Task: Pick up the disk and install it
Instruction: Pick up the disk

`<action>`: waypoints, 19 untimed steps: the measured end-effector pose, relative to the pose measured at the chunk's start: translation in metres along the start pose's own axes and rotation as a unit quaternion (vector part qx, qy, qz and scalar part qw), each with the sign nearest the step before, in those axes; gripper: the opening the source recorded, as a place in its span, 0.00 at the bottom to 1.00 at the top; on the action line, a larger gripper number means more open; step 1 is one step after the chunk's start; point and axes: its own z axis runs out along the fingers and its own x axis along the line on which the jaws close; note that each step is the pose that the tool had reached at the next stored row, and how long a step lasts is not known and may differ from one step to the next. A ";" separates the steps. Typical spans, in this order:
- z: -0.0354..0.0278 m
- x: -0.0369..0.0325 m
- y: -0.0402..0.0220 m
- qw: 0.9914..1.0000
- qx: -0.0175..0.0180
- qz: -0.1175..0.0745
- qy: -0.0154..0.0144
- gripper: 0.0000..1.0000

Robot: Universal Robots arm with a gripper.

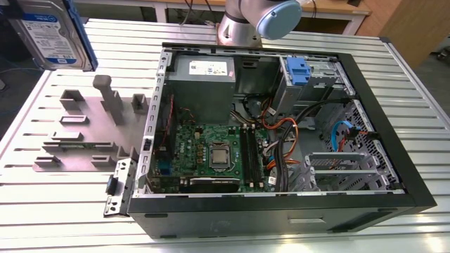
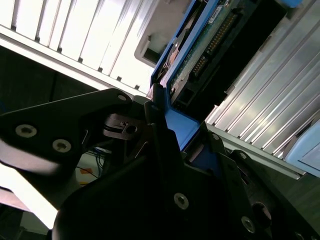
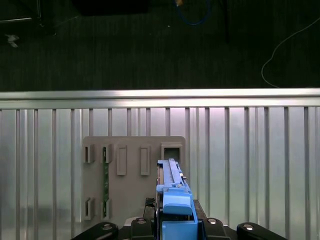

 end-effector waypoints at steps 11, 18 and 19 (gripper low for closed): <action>-0.0027 0.0001 0.0000 1.000 0.000 0.000 0.006 0.36; -0.0042 0.0001 0.0000 1.000 0.000 0.000 0.009 0.36; -0.0044 0.0001 0.0000 1.000 0.000 0.000 0.009 0.36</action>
